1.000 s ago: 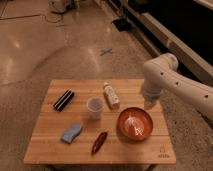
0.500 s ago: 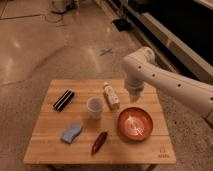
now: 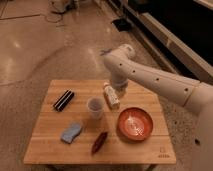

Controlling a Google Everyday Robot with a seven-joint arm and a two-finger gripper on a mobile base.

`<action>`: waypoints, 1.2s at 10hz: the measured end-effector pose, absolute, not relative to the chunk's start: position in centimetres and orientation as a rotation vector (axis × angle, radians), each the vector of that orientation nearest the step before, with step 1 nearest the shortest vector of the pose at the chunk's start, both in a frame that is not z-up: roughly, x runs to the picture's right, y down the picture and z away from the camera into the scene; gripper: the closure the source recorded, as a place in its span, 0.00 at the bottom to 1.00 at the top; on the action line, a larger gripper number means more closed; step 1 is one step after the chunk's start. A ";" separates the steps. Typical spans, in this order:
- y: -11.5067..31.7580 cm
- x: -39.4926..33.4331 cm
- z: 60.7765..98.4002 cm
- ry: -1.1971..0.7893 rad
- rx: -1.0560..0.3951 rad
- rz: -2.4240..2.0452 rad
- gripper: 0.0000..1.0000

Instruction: Place the eraser on the white sponge

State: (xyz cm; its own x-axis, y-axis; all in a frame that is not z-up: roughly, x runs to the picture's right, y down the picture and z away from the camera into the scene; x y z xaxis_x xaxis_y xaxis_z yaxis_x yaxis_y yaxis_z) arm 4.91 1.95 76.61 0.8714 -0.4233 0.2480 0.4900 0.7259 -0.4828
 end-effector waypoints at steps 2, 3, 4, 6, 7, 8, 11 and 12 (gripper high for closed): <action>1.3 1.7 77.0 -0.141 -0.547 -0.564 0.20; 0.9 0.7 77.2 -0.145 -0.537 -0.581 0.20; 0.2 -0.8 77.3 -0.153 -0.516 -0.598 0.20; -1.1 -3.4 77.4 -0.164 -0.475 -0.628 0.20; -1.6 -4.3 77.4 -0.167 -0.460 -0.638 0.20; -2.0 -5.2 77.4 -0.172 -0.448 -0.648 0.20; -2.1 -7.1 77.2 -0.208 -0.435 -0.652 0.20; -2.1 -7.0 77.2 -0.208 -0.435 -0.652 0.20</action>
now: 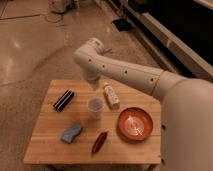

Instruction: Place the eraser on the white sponge

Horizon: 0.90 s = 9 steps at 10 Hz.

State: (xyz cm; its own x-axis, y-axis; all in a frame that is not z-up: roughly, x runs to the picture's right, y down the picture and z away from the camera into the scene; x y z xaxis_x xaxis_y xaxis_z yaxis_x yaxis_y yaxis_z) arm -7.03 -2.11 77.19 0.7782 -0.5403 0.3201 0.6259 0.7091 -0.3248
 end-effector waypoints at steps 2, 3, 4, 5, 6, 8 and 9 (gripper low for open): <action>-2.1 -7.1 77.2 -0.208 -0.435 -0.653 0.20; -2.1 -7.1 77.2 -0.209 -0.435 -0.653 0.20; -2.1 -7.0 77.2 -0.208 -0.435 -0.652 0.20; -2.0 -7.0 77.2 -0.208 -0.436 -0.653 0.20; -2.0 -7.3 77.5 -0.216 -0.440 -0.657 0.20; -1.7 -9.4 79.7 -0.262 -0.463 -0.682 0.20; -2.0 -10.9 81.4 -0.283 -0.476 -0.709 0.20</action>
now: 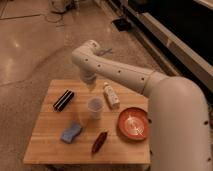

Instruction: Place the eraser on the white sponge

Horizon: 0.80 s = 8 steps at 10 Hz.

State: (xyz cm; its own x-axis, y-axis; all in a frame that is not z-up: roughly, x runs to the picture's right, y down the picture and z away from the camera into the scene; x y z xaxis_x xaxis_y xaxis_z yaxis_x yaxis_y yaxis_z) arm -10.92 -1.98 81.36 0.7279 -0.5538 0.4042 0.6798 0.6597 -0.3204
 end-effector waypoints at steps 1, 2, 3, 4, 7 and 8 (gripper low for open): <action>-2.3 -12.0 82.6 -0.294 -0.488 -0.732 0.20; -2.6 -13.0 83.5 -0.301 -0.499 -0.754 0.20; -2.9 -14.2 84.7 -0.310 -0.511 -0.783 0.20; -3.2 -15.7 85.9 -0.318 -0.525 -0.816 0.20; -3.2 -18.8 87.9 -0.336 -0.563 -0.889 0.20; -2.8 -20.1 88.6 -0.344 -0.581 -0.918 0.20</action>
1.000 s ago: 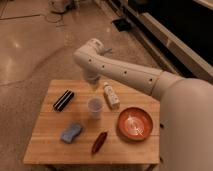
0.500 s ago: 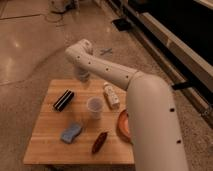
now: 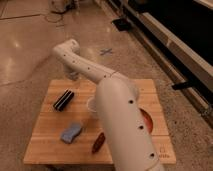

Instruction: Place the eraser on the white sponge

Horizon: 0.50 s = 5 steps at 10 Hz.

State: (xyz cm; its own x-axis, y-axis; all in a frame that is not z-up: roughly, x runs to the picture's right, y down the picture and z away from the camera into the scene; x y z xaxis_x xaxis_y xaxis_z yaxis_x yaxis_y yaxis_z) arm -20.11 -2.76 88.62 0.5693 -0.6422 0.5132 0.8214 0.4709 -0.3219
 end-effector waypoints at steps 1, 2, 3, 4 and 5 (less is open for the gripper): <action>-2.3 -20.9 89.0 -0.348 -0.594 -0.939 0.20; -1.5 -21.9 89.7 -0.352 -0.616 -0.968 0.20; -0.7 -22.7 90.3 -0.354 -0.635 -0.988 0.20; 0.0 -23.3 90.9 -0.358 -0.651 -1.002 0.20; 0.6 -23.8 91.3 -0.363 -0.664 -1.011 0.20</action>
State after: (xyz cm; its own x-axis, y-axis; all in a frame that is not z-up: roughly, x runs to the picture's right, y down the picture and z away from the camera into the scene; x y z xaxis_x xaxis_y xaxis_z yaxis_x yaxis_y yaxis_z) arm -23.82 0.64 91.26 0.4957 -0.6575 0.5674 0.8683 0.3606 -0.3407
